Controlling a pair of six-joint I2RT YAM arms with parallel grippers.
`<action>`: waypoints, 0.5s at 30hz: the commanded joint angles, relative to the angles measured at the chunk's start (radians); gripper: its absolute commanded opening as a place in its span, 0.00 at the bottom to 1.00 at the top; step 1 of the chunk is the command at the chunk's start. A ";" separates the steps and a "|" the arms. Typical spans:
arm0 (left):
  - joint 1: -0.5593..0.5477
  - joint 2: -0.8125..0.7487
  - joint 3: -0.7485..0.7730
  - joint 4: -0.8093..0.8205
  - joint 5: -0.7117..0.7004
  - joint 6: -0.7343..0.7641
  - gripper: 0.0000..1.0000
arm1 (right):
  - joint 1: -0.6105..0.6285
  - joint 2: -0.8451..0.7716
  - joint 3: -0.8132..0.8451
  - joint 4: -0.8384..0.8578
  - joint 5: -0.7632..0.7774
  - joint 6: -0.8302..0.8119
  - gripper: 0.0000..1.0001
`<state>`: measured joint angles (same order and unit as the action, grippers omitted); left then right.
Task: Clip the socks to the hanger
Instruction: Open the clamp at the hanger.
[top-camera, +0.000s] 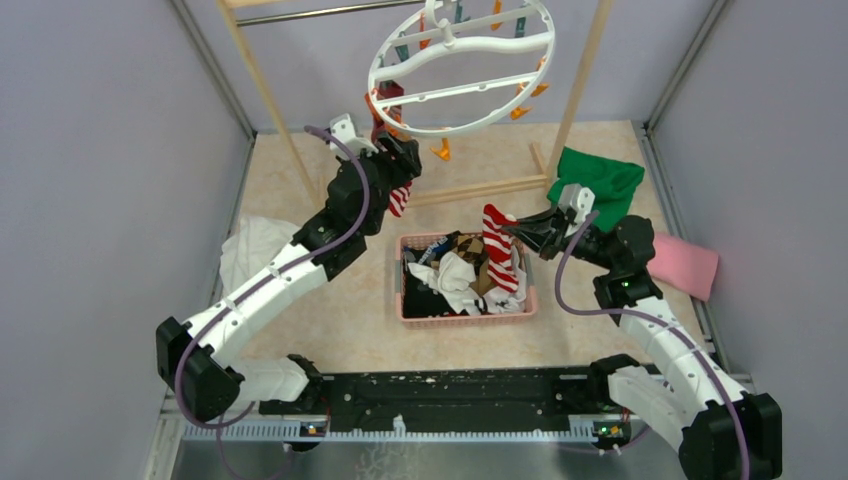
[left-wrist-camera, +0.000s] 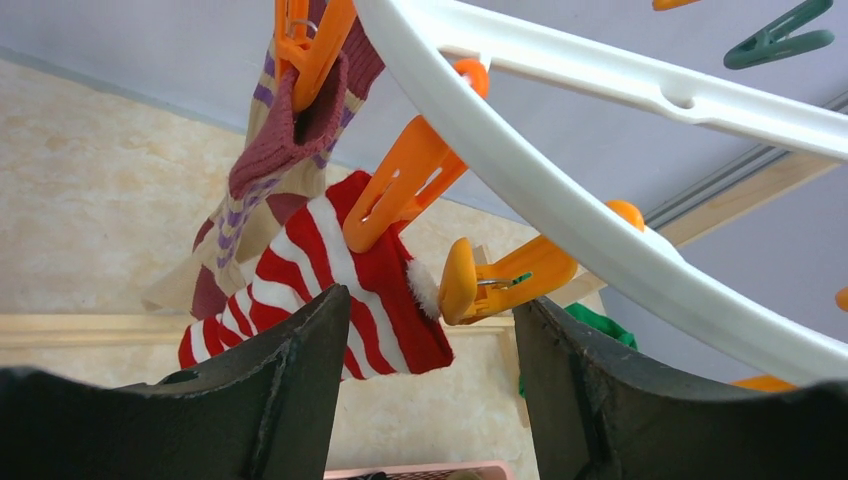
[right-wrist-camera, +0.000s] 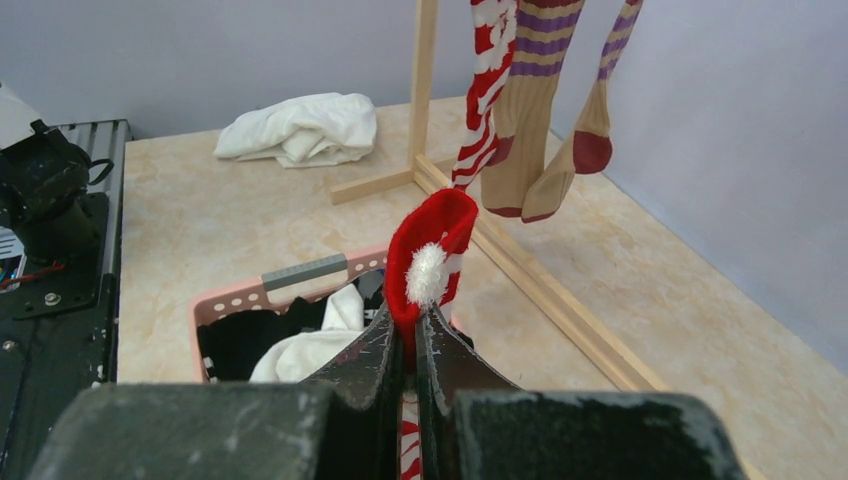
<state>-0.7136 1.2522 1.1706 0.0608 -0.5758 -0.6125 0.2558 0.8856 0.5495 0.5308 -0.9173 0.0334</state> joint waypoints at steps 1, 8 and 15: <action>0.004 -0.021 0.030 0.071 0.005 0.027 0.67 | 0.011 -0.017 0.004 0.026 0.001 -0.011 0.00; 0.004 -0.010 0.059 0.043 -0.018 0.000 0.68 | 0.011 -0.019 0.001 0.026 0.003 -0.012 0.00; 0.004 -0.002 0.080 0.042 -0.023 -0.014 0.69 | 0.011 -0.019 -0.002 0.026 0.005 -0.016 0.00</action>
<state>-0.7128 1.2522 1.1992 0.0704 -0.5850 -0.6136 0.2558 0.8856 0.5495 0.5308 -0.9169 0.0277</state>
